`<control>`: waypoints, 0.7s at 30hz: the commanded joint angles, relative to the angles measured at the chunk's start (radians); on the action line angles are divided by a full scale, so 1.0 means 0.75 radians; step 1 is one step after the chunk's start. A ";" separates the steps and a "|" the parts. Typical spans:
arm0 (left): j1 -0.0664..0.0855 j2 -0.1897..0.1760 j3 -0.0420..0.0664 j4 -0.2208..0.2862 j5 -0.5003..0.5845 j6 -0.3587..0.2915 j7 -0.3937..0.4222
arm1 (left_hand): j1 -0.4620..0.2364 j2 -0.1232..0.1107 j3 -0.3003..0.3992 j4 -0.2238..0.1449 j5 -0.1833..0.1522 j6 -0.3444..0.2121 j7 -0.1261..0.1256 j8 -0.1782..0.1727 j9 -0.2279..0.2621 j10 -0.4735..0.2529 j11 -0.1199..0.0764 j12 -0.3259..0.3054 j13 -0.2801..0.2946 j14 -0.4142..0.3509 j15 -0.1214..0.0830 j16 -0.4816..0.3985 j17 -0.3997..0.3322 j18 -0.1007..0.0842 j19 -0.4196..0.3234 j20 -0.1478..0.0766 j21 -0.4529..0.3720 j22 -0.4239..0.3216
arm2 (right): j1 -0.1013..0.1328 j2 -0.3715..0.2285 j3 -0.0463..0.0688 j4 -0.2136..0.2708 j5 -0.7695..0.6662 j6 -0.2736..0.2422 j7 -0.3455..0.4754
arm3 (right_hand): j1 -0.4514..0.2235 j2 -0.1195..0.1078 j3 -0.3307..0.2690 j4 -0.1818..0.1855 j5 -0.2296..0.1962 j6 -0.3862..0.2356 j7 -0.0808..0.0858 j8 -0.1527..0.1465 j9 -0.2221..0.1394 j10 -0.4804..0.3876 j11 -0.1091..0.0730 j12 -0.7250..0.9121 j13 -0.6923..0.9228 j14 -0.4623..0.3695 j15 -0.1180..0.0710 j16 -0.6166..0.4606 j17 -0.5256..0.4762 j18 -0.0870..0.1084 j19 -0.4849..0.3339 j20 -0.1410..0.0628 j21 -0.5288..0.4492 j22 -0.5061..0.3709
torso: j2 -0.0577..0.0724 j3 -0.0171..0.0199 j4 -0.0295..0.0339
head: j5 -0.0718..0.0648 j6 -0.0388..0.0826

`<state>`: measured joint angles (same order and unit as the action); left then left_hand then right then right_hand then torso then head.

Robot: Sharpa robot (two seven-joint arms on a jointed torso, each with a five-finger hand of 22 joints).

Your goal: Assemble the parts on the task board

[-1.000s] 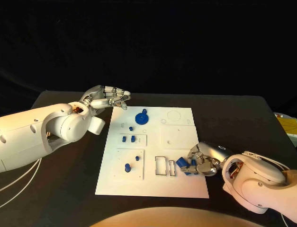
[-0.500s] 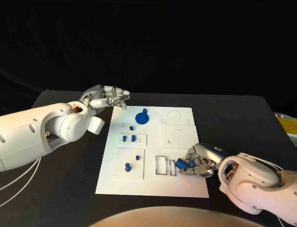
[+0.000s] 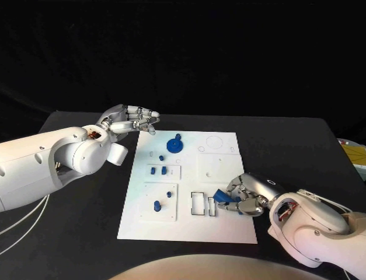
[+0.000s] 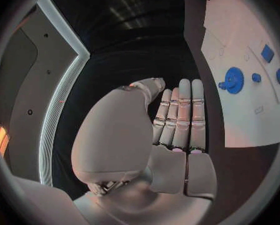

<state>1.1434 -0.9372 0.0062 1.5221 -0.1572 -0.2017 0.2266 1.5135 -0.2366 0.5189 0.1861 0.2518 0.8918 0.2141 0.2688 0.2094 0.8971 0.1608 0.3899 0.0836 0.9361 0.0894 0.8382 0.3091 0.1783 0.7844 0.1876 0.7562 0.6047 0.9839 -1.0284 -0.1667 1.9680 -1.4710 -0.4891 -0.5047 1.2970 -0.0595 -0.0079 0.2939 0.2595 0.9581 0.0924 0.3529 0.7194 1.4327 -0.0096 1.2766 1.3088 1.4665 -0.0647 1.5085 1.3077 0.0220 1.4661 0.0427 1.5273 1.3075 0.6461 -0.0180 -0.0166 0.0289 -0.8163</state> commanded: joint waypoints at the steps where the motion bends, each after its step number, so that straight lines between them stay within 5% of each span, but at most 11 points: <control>1: 0.000 0.003 0.001 0.003 0.008 0.020 0.007 | -0.008 0.010 -0.001 -0.005 0.008 -0.006 0.004 0.008 0.002 -0.012 -0.001 0.006 -0.002 0.001 0.002 -0.006 -0.001 0.001 -0.009 -0.001 0.005 0.001 | 0.009 0.004 0.001 0.018 0.017 -0.075 0.048 | 0.052 0.061 0.007 -0.002 0.005 0.045 -0.036 0.006 0.001 0.009 0.000 0.005 0.063 0.095 -0.010 0.005 0.094 -0.019 0.124 -0.006 0.010 0.338 | 0.001 -0.0012 0.0000 | -0.006 -0.001; 11: 0.001 0.007 0.001 0.006 0.008 0.021 0.007 | -0.008 0.010 -0.001 -0.005 0.008 -0.006 0.004 0.008 0.002 -0.012 -0.001 0.006 -0.002 0.001 0.002 -0.006 -0.001 0.001 -0.009 -0.001 0.005 0.001 | 0.019 0.069 0.002 -0.007 0.096 -0.017 0.055 | 0.034 0.069 0.007 0.000 0.012 0.056 -0.037 0.003 -0.004 0.010 -0.001 0.006 0.064 0.095 -0.012 0.006 0.096 -0.018 0.122 -0.008 0.006 0.337 | 0.001 -0.0019 0.0006 | -0.004 -0.004; 21: 0.001 0.009 0.001 0.008 0.008 0.024 0.006 | -0.008 0.010 -0.001 -0.005 0.008 -0.006 0.004 0.008 0.002 -0.012 -0.001 0.006 -0.002 0.001 0.002 -0.006 -0.001 0.001 -0.009 -0.001 0.005 0.001 | 0.008 0.160 0.001 -0.058 0.142 0.051 0.045 | -0.132 0.108 -0.067 0.001 -0.010 0.100 -0.047 0.013 -0.007 0.016 -0.008 0.005 0.069 0.095 -0.016 0.009 0.105 -0.019 0.122 -0.012 0.007 0.337 | 0.001 -0.0014 0.0014 | -0.001 -0.005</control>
<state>1.1435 -0.9328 0.0062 1.5247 -0.1570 -0.2007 0.2258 1.5135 -0.2366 0.5189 0.1861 0.2518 0.8918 0.2141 0.2688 0.2093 0.8971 0.1608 0.3899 0.0838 0.9361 0.0894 0.8382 0.3091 0.1783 0.7844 0.1876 0.7562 0.6045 0.9920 -0.9131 -0.1660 1.9292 -1.3872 -0.4949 -0.4756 1.2116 0.0255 -0.0542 0.2949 0.2555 0.9742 0.1085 0.3551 0.7105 1.4381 -0.0147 1.2870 1.3134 1.4665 -0.0718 1.5123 1.3075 0.0220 1.4661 0.0428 1.5314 1.3073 0.6471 -0.0186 -0.0152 0.0277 -0.8197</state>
